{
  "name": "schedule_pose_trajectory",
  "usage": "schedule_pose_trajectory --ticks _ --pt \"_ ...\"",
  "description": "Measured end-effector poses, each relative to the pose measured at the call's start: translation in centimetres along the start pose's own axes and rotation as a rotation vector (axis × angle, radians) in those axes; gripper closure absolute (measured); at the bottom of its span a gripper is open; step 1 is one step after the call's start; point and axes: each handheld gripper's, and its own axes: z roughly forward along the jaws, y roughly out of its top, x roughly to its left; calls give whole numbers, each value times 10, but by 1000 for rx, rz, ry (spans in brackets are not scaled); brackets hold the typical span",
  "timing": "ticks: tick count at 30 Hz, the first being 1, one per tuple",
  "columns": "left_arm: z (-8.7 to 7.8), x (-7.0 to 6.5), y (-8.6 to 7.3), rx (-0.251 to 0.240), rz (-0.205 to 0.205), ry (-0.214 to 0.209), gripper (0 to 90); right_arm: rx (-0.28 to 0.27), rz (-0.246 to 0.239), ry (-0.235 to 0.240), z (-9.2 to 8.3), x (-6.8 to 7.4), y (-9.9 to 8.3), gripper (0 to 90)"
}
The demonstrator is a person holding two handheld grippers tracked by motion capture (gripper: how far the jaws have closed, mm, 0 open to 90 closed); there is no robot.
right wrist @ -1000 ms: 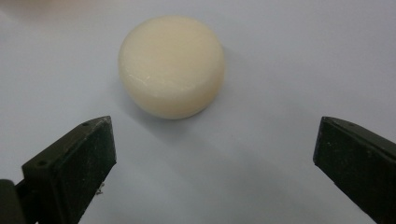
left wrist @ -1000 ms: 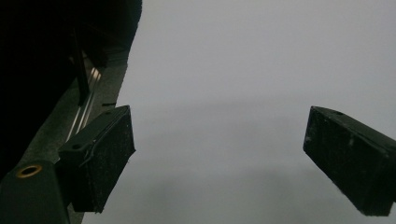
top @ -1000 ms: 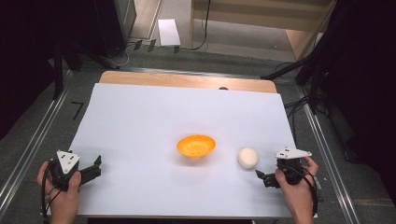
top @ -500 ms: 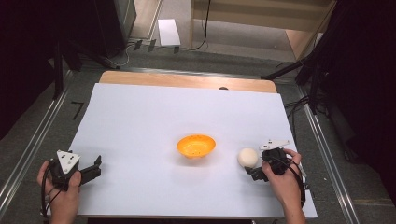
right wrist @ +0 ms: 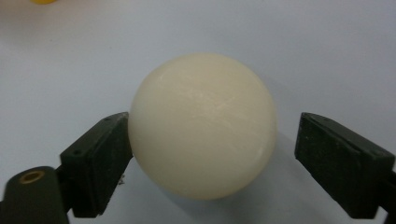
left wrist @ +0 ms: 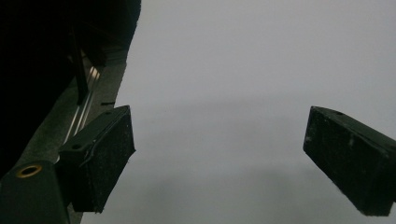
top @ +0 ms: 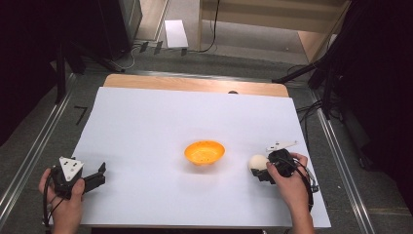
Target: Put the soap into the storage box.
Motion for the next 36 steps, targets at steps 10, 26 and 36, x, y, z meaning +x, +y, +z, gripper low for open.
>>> schedule_pose_trajectory --ticks 10,26,36 --pt "0 0 0 0 0 0 94 29 6 25 8 2 6 232" --pt "0 0 0 2 5 0 94 33 5 22 7 1 5 239" --pt "0 0 0 1 3 -6 94 21 0 20 2 -1 5 239"
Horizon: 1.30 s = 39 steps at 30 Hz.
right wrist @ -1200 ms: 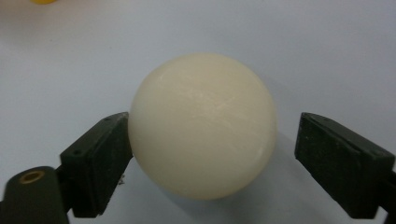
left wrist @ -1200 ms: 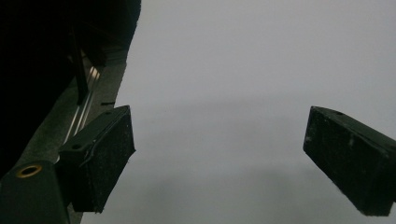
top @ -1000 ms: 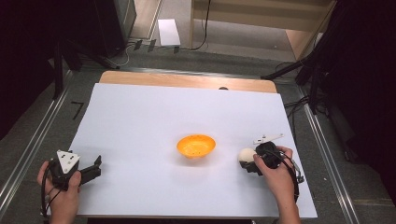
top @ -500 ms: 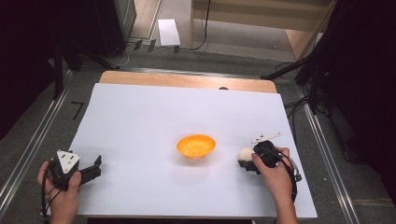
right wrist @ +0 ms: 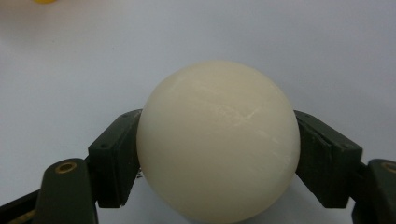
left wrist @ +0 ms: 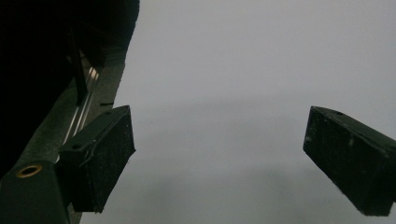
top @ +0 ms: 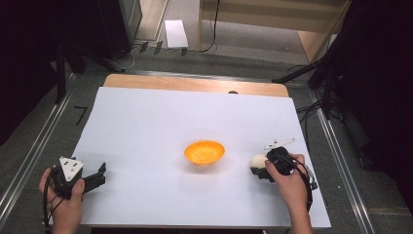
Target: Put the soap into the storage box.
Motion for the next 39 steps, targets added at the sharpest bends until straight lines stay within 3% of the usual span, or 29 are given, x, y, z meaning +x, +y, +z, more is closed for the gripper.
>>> schedule_pose_trajectory --ticks 39 --pt "1 0 0 3 1 3 94 -17 -73 55 -18 14 27 239"
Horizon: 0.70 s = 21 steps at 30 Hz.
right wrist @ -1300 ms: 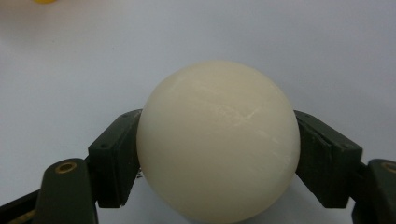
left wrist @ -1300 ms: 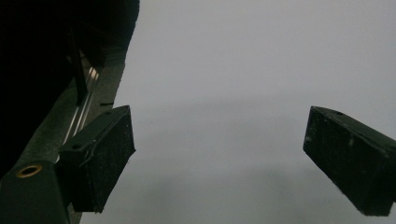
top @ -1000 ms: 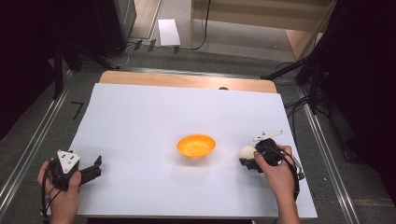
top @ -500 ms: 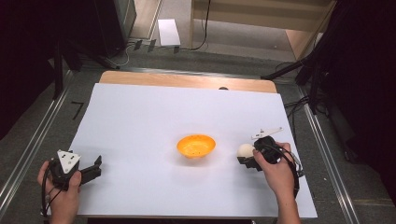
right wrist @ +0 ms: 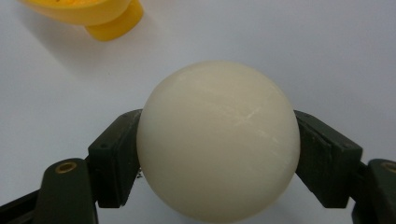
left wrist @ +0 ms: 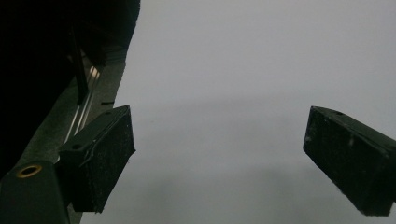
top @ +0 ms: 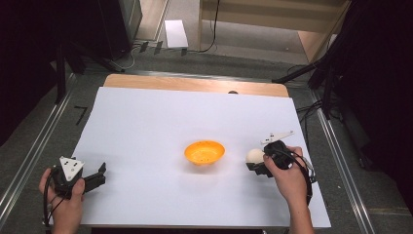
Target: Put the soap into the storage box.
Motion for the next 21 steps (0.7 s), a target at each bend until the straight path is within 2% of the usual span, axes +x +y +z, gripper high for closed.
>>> schedule_pose_trajectory --ticks 9,21 --pt "0 0 0 0 -1 1 94 -2 -7 2 -2 3 6 239" --pt "0 0 0 0 -1 -1 94 -3 -39 23 1 8 17 239"
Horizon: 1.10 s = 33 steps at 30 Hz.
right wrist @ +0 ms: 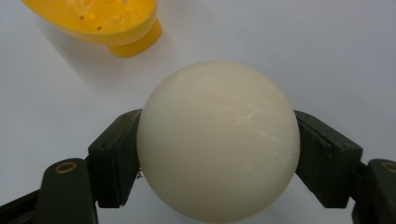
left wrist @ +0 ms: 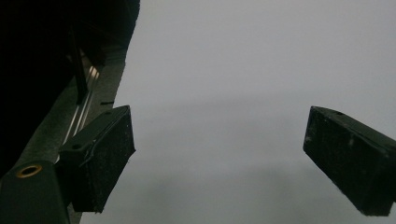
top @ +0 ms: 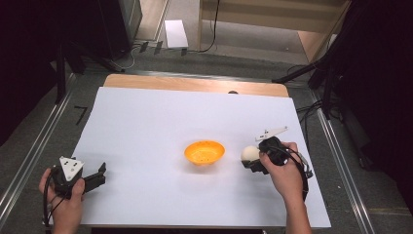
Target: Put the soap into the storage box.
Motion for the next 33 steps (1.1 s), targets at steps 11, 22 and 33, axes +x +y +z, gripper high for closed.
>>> schedule_pose_trajectory --ticks 11,22,33 --pt "0 0 0 0 0 -1 94 -3 -14 8 1 6 12 239" --pt "0 0 0 -2 -2 -1 94 -1 -38 14 2 11 22 239" --pt "0 0 0 -2 -1 0 94 -2 -57 22 2 16 32 239"
